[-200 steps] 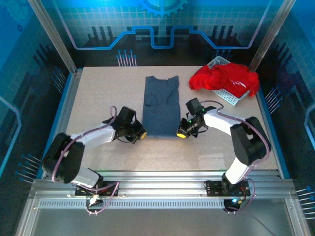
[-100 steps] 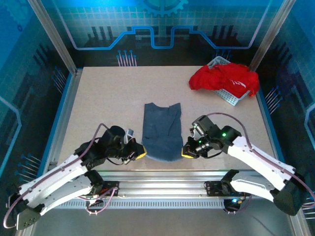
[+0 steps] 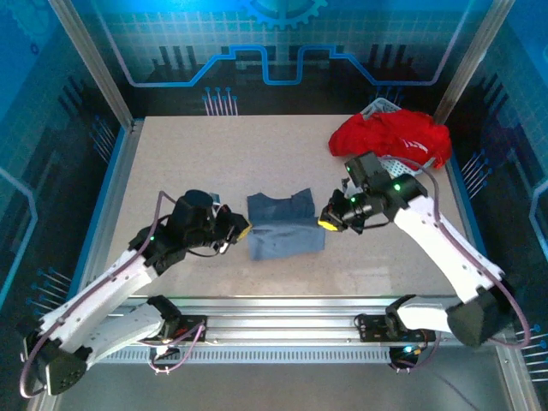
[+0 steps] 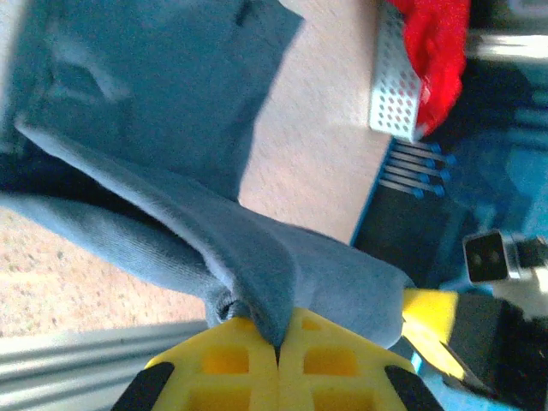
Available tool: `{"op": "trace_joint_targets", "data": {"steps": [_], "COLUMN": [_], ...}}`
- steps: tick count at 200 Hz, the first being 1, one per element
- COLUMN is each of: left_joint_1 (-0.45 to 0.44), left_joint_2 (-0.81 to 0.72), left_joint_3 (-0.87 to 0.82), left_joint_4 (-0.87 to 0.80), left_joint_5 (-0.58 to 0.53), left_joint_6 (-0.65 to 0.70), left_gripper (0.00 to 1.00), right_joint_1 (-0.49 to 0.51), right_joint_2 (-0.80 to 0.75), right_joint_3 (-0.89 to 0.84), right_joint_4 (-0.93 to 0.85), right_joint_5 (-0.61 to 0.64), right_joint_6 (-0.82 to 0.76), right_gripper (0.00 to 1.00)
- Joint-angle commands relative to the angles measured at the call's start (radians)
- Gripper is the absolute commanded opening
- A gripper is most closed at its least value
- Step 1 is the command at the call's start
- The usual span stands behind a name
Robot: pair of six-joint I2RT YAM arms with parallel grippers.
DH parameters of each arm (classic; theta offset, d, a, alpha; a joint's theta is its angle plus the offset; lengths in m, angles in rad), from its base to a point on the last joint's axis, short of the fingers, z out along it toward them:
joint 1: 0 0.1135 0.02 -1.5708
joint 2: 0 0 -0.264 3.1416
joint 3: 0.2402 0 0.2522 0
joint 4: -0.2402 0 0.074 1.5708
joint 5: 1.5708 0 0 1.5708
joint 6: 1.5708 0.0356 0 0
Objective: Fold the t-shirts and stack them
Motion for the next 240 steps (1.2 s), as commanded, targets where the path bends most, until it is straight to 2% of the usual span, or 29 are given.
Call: {"op": "trace_joint_targets", "data": {"steps": [1,22,42,49,59,69,88,103,121,141,153,171,180,196,205,240], "left_joint_1": [0.103,0.208,0.286,0.306,0.327,0.339,0.342,0.334,0.276,0.137,0.055,-0.065,-0.115,-0.17,-0.197,-0.277], "left_joint_2": [0.105,0.243,0.435,0.516,0.62,0.689,0.688,0.62,0.514,0.41,0.342,0.233,0.204,0.185,0.192,0.336], "left_joint_3": [0.067,0.098,0.151,0.183,0.253,0.325,0.392,0.371,0.288,0.163,0.064,-0.129,-0.189,-0.238,-0.255,-0.299], "left_joint_4": [0.009,0.093,0.205,0.24,0.229,0.187,0.08,0.021,-0.002,-0.003,0.016,0.183,0.245,0.305,0.335,0.585], "left_joint_5": [0.048,0.106,0.184,0.222,0.259,0.268,0.201,0.158,0.134,0.097,0.058,-0.018,-0.057,-0.121,-0.161,-0.259], "left_joint_6": [-0.013,0.028,0.055,0.077,0.122,0.173,0.231,0.234,0.202,0.093,-0.028,-0.277,-0.366,-0.46,-0.5,-0.68], "left_gripper": [0.0,0.0,0.0,0.06,0.27,0.37,0.47,0.49,0.48,0.46,0.46,0.46,0.48,0.6,0.63,0.64], "right_joint_1": [-0.056,-0.093,-0.124,-0.133,-0.146,-0.15,-0.146,-0.141,-0.133,-0.116,-0.111,-0.116,-0.11,-0.097,-0.095,-0.101], "right_joint_2": [0.135,0.303,0.483,0.551,0.635,0.69,0.699,0.66,0.566,0.397,0.308,0.245,0.249,0.297,0.334,0.508], "right_joint_3": [0.097,0.183,0.302,0.356,0.427,0.493,0.557,0.546,0.426,0.132,-0.04,-0.199,-0.221,-0.206,-0.192,-0.105], "right_joint_4": [0.001,0.03,0.053,0.042,0.034,0.028,0.059,0.067,0.091,0.233,0.336,0.448,0.476,0.499,0.506,0.473], "right_joint_5": [-0.038,-0.025,-0.004,0.008,0.027,0.075,0.142,0.167,0.167,0.114,0.082,0.044,0.038,0.025,0.014,-0.007], "right_joint_6": [-0.062,-0.093,-0.128,-0.139,-0.158,-0.183,-0.237,-0.265,-0.285,-0.269,-0.252,-0.24,-0.257,-0.293,-0.303,-0.313], "right_gripper": [0.0,0.0,0.0,0.1,0.33,0.49,0.64,0.68,0.64,0.58,0.53,0.49,0.51,0.6,0.63,0.62]}}
